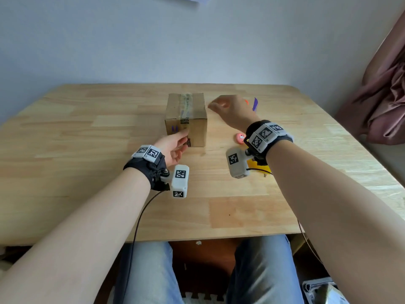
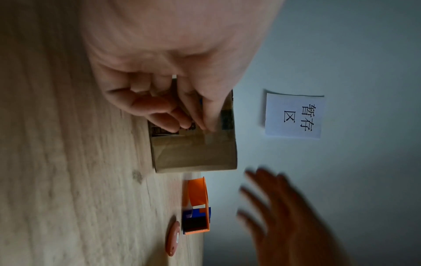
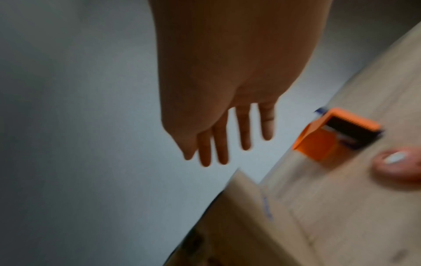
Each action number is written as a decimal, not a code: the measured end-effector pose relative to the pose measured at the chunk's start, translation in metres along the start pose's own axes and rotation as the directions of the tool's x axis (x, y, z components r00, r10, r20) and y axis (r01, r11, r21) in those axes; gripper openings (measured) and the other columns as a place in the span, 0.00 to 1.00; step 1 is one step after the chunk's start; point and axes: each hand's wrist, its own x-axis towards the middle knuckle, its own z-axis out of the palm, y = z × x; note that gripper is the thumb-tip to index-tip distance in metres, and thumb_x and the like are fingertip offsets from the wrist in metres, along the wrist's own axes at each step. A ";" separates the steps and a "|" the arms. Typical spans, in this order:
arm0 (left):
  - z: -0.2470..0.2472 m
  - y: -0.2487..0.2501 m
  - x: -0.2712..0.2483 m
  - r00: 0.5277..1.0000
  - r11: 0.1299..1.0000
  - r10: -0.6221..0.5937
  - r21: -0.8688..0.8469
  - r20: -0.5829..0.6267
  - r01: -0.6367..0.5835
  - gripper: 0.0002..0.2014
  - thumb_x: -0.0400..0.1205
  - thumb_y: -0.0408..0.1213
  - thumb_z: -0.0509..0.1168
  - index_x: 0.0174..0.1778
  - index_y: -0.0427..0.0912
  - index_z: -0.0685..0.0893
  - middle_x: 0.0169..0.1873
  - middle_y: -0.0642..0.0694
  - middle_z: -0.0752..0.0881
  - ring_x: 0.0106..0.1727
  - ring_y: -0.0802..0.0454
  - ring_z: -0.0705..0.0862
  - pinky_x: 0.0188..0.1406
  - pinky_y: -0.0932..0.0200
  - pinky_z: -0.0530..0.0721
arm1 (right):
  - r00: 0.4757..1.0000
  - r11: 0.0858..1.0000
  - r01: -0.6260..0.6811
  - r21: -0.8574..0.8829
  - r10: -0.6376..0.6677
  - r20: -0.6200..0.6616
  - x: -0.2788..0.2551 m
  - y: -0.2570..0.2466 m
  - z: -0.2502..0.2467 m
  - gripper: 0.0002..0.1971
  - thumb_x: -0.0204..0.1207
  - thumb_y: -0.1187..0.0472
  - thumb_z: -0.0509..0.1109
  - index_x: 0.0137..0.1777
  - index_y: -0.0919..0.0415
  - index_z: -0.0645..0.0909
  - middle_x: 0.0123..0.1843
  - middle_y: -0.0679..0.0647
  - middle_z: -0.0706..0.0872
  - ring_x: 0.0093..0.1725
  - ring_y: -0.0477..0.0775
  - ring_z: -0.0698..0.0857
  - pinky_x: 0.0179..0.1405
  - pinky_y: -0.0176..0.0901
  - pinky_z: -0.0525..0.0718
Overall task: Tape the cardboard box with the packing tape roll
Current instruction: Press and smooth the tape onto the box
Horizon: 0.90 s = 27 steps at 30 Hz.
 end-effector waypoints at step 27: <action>-0.014 -0.015 0.022 0.998 0.994 0.050 -0.095 -0.049 -0.055 0.16 0.73 0.47 0.83 0.48 0.44 0.86 0.25 0.53 0.68 0.21 0.59 0.64 0.16 0.68 0.69 | 0.991 0.983 0.096 0.154 -0.110 0.083 0.035 -0.008 0.081 0.26 0.75 0.45 0.82 0.70 0.55 0.89 0.76 0.45 0.86 0.85 0.53 0.73 0.84 0.55 0.74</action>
